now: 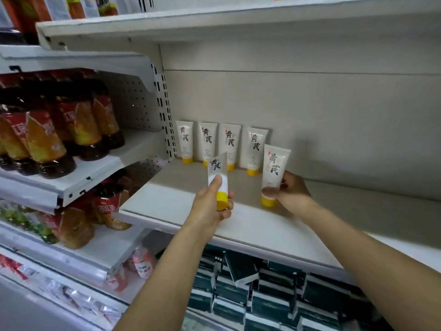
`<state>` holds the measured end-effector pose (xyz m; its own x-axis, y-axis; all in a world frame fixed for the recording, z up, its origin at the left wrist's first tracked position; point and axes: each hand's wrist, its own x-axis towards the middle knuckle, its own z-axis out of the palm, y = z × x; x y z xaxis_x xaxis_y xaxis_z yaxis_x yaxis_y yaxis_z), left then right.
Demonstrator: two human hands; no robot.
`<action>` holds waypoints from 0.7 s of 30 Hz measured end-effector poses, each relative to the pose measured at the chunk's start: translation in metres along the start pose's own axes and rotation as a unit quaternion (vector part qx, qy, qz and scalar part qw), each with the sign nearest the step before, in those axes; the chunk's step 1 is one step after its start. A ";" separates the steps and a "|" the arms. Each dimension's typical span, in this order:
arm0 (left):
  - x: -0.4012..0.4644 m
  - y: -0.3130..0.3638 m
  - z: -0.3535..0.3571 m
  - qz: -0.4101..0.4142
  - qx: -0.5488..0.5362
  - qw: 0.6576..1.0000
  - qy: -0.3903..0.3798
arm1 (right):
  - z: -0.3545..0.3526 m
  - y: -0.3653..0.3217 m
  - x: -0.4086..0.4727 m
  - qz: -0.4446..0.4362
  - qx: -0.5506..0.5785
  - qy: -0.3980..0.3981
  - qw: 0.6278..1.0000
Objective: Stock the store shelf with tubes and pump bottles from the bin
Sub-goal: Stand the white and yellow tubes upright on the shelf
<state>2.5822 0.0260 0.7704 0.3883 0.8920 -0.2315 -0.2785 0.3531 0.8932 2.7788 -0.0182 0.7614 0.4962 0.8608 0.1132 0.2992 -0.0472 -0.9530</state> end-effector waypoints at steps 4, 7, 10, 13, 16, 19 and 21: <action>0.011 -0.004 0.020 0.004 -0.014 1.000 -0.002 | -0.018 0.018 0.022 -0.038 -0.029 0.006 0.999; 0.019 -0.008 0.031 0.006 -0.014 1.000 0.007 | -0.027 0.025 0.043 -0.062 -0.044 0.017 0.997; 0.026 -0.012 0.038 0.006 -0.028 0.999 0.015 | -0.031 0.032 0.066 -0.062 -0.050 0.040 0.996; 0.031 -0.015 0.043 0.006 -0.042 0.999 0.016 | -0.033 0.038 0.084 -0.063 -0.063 0.037 0.995; 0.035 -0.016 0.045 0.009 -0.050 0.999 0.013 | -0.034 0.042 0.096 -0.065 -0.083 0.040 0.994; 0.039 -0.017 0.045 0.018 -0.046 0.999 0.018 | -0.033 0.043 0.105 -0.066 -0.086 0.045 0.993; 0.041 -0.017 0.045 0.026 -0.040 0.999 0.026 | -0.031 0.043 0.108 -0.063 -0.089 0.052 0.993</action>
<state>2.6425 0.0440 0.7627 0.3267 0.9221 -0.2075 -0.3679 0.3263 0.8708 2.8706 0.0568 0.7415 0.5251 0.8085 0.2657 0.4994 -0.0399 -0.8655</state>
